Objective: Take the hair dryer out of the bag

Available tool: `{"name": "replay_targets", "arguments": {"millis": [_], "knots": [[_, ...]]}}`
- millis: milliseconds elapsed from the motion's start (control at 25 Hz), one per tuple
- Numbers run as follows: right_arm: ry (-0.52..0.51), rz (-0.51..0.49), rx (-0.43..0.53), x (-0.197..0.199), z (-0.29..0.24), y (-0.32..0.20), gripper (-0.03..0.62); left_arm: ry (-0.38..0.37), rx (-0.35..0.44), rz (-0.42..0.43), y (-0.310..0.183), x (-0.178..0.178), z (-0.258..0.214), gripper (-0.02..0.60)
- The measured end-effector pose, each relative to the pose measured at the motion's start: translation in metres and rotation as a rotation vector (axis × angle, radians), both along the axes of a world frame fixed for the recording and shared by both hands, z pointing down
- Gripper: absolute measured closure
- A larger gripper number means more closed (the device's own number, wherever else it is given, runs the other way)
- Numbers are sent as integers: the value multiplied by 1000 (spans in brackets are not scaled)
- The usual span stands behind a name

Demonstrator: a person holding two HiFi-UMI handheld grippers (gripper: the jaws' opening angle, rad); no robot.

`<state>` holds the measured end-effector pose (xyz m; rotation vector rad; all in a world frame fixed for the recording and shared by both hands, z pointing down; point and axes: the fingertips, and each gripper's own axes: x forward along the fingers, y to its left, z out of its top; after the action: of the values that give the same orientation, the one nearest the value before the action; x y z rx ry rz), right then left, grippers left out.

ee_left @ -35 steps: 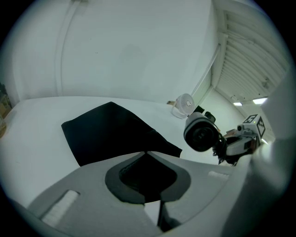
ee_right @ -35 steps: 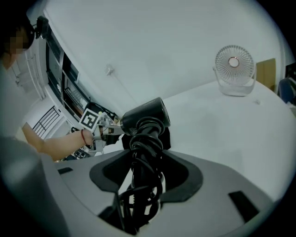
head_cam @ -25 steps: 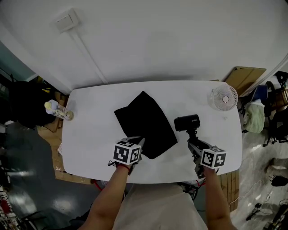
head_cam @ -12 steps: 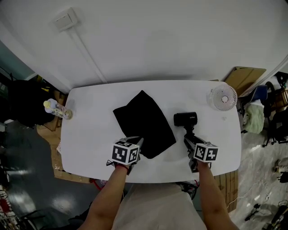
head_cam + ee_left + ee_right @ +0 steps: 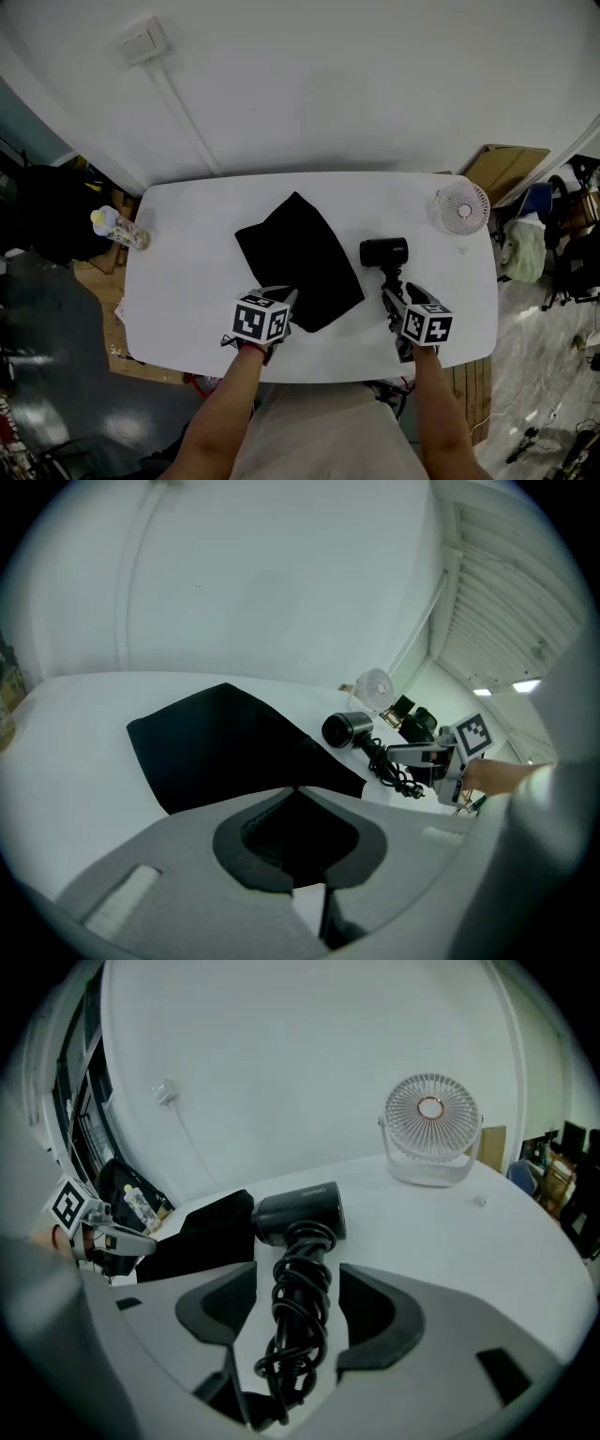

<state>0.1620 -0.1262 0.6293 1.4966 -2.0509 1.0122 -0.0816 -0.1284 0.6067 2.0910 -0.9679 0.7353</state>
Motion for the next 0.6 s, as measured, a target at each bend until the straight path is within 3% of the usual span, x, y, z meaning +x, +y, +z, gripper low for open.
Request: {"name": "replay_targets", "arguments": {"millis": [600], "knots": [[4, -34, 89, -22, -42, 19, 324, 20, 43, 12, 2, 3, -12, 563]]}}
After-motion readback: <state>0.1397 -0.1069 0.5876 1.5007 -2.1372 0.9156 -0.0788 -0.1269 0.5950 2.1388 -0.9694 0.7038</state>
